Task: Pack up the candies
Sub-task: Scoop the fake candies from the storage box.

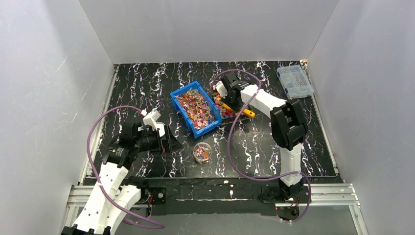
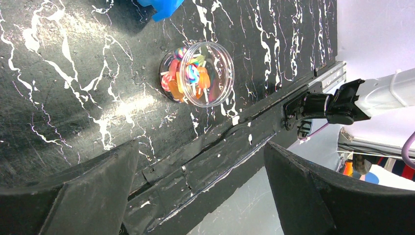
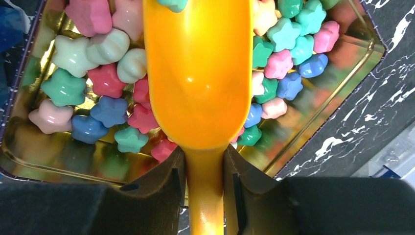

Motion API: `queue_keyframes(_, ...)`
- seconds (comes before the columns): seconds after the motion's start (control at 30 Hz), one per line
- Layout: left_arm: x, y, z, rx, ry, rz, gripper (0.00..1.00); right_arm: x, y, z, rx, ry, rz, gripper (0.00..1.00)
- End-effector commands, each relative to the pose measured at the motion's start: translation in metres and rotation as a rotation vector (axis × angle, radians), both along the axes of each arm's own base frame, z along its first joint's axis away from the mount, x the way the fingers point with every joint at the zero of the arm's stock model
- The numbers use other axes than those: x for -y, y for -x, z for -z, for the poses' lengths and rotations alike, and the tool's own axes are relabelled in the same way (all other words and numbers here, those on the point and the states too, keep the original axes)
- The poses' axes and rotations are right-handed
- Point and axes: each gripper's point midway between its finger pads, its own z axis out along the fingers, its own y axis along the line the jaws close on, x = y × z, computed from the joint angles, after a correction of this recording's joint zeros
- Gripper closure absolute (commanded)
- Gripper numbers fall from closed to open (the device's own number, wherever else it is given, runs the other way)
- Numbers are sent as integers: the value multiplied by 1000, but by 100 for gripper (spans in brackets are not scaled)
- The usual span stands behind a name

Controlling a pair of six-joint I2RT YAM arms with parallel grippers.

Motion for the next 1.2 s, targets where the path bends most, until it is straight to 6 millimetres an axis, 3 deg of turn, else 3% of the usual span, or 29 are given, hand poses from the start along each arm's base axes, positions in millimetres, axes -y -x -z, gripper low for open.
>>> queue_keyframes(0.0,1,2,2,-1,3,14,2,-22,-11,-18,89,-172,16,99)
queue_keyframes(0.5,4,3,0,1,13,30,2,-44,-14,-18,139,-358,-25,99)
queue_keyframes(0.7,4,4,-1,2,17,35,2,-38,-10,-19,155,-363,-27,99)
queue_keyframes(1.17,5,4,-1,-1,19,37,2,-18,5,-49,217,-383,-14,99)
